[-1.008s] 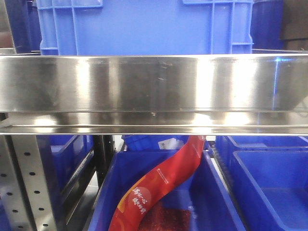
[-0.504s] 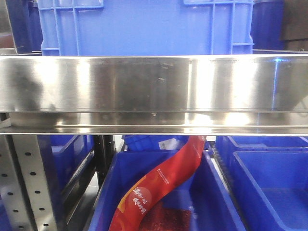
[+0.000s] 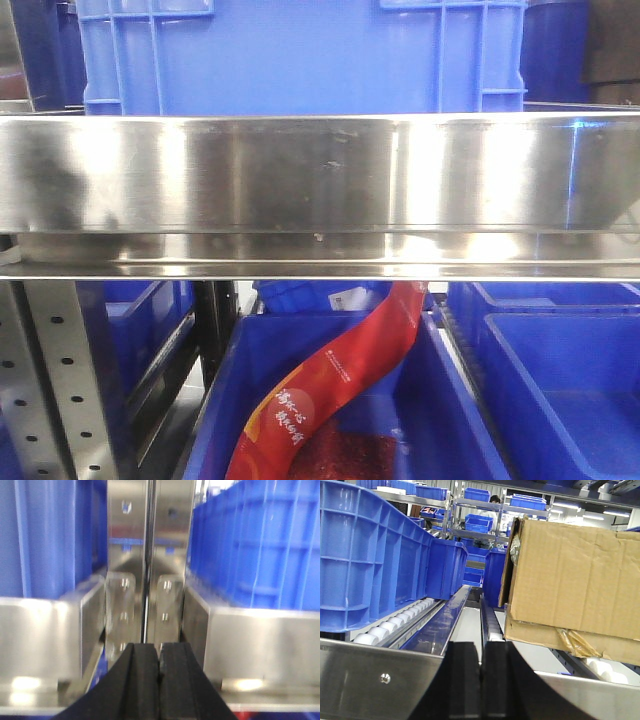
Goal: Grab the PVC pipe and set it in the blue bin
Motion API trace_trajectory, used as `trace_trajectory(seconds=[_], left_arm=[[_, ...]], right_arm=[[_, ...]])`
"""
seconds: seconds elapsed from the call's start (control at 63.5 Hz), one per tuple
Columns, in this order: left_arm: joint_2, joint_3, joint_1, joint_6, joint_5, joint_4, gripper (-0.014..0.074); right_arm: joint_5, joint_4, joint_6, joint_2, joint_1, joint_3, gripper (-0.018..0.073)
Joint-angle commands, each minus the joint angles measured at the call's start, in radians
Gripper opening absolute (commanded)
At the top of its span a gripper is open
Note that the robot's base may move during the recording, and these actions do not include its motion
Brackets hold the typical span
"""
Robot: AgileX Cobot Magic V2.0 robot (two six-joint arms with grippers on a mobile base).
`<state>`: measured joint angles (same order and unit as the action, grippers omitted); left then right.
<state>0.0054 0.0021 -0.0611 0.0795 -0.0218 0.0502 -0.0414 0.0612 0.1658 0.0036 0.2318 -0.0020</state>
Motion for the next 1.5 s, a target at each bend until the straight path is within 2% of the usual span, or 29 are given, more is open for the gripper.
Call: trace_trajectory(seconds=[0.0, 0.961, 1.008, 1.087, 1.48], left_arm=[[-0.005, -0.002, -0.006, 0.002, 0.061, -0.005, -0.0111], [-0.005, -0.002, -0.006, 0.002, 0.063, -0.005, -0.0111], [-0.005, -0.002, -0.006, 0.002, 0.063, -0.005, -0.0111], [-0.005, -0.002, -0.006, 0.002, 0.063, -0.005, -0.0111], [-0.005, -0.002, -0.006, 0.002, 0.063, -0.005, -0.0111]], right_arm=[[-0.028, -0.007, 0.000, -0.004, 0.005, 0.002, -0.0167], [-0.011, -0.007, 0.000, -0.004, 0.005, 0.002, -0.0167], [0.022, 0.003, -0.042, -0.004, 0.005, 0.002, -0.0167], [0.090, 0.005, -0.171, -0.004, 0.005, 0.002, -0.0167], [0.067, -0.008, -0.166, -0.004, 0.005, 0.002, -0.0167]])
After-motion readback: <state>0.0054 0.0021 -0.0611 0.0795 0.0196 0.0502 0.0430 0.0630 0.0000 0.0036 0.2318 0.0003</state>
